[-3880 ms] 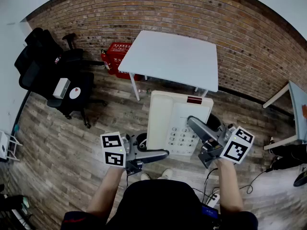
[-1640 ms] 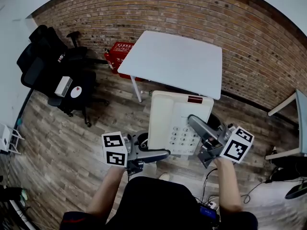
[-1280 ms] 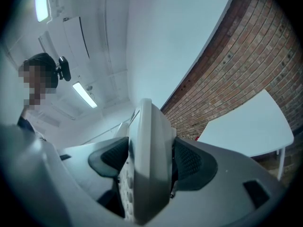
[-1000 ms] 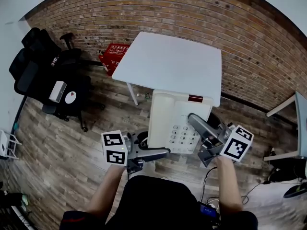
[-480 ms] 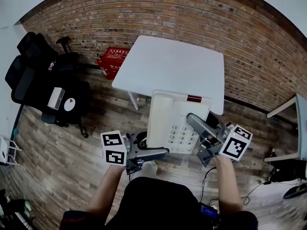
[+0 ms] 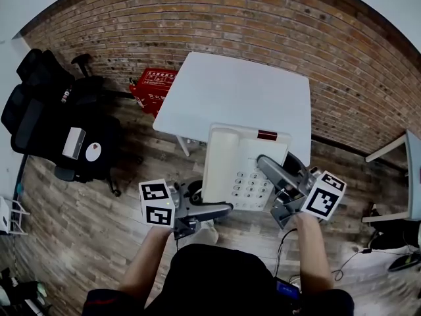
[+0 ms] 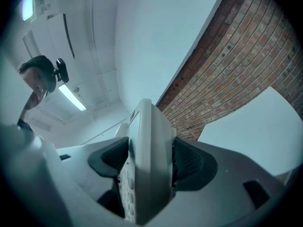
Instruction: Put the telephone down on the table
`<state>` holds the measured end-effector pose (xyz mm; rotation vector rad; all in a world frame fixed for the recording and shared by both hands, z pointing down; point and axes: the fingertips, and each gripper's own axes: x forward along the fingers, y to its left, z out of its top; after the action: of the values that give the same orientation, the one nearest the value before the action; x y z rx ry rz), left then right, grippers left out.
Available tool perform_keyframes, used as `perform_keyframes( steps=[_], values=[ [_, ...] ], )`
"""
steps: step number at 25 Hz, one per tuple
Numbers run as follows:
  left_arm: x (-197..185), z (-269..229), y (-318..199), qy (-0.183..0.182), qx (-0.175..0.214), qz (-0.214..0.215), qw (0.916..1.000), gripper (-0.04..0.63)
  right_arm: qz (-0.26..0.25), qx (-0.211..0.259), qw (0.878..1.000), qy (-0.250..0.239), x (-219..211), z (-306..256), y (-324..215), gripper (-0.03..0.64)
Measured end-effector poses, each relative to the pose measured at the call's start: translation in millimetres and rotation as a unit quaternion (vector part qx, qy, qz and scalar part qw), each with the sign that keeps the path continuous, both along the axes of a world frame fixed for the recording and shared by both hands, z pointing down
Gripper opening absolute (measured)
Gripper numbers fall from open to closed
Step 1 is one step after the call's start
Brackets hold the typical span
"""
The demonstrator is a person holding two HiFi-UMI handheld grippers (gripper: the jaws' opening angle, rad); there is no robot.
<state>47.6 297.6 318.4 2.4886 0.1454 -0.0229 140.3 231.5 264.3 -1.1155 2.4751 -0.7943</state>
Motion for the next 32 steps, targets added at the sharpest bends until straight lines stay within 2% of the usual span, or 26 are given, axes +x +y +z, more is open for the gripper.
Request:
perform_keyframes(
  steps=[7,12,17,32],
  values=[
    [-5.6,-0.2,-34.8,0.002,-0.004,0.006,1.0,0.344,0.008,-0.005,1.0,-0.001,-4.7,0.4,-33.9,0.285],
    [-5.0,4.7,-41.0,0.003,-0.003,0.012,0.9999,0.344,0.014,-0.006,1.0,-0.001,-3.6,5.0,-38.9,0.285],
    [-16.4,-0.4,-71.9,0.006,-0.009,0.016,0.9998,0.344,0.019,-0.012,1.0,0.001,-14.7,-0.1,-70.0,0.285],
    [-42.8,-2.0,-118.5,0.012,-0.017,0.021,0.9996,0.344,0.026,-0.013,1.0,0.001,-42.0,-3.7,-117.7,0.285]
  ],
)
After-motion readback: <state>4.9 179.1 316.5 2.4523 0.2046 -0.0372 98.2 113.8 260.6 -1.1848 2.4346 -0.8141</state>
